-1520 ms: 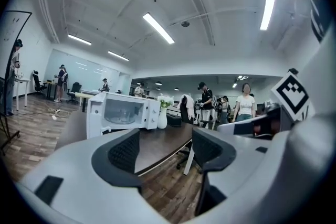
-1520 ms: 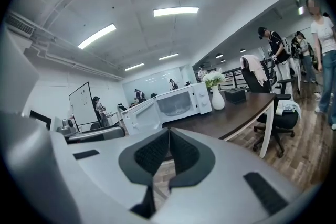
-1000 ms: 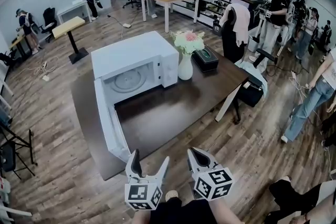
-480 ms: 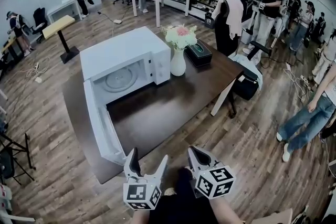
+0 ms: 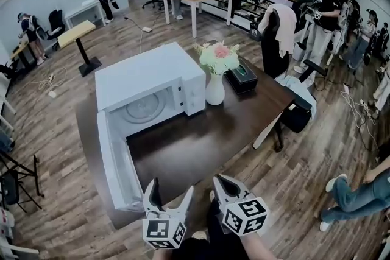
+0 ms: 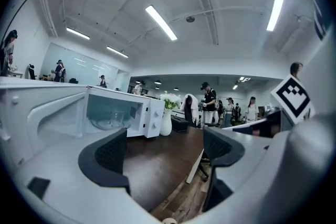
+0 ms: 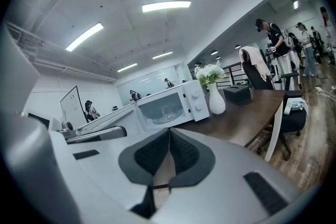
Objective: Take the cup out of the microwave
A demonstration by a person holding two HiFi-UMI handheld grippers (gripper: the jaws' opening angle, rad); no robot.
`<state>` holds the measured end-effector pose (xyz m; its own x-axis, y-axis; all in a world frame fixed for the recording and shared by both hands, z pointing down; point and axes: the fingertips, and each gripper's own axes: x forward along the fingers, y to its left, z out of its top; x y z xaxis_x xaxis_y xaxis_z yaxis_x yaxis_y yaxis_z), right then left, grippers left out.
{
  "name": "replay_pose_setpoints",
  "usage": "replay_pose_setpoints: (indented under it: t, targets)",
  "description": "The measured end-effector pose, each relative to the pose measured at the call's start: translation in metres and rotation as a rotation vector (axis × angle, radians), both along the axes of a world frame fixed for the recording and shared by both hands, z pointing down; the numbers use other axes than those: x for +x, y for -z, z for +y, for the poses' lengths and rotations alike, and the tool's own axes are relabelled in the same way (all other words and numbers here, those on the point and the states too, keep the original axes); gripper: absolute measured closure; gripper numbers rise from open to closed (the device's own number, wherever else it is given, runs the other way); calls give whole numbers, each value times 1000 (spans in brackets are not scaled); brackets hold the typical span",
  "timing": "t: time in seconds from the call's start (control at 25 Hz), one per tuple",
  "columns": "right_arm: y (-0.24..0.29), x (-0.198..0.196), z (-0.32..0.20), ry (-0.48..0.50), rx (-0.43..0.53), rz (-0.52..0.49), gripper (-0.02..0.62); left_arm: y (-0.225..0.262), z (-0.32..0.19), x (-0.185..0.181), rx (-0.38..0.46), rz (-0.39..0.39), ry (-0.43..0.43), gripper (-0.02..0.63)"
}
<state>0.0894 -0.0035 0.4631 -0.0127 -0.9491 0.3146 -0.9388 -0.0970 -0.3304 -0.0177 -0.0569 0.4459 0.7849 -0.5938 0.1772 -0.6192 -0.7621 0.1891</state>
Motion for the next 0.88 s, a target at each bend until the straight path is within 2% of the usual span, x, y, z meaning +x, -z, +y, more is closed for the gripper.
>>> replay_pose_setpoints:
  t: [0.48, 0.88]
  targets:
    - [-19, 55, -98, 127, -59, -1, 600, -12, -90, 47, -21, -10, 139, 178]
    - [-24, 75, -166, 291, -69, 6, 600, -15, -143, 57, -19, -21, 313, 179]
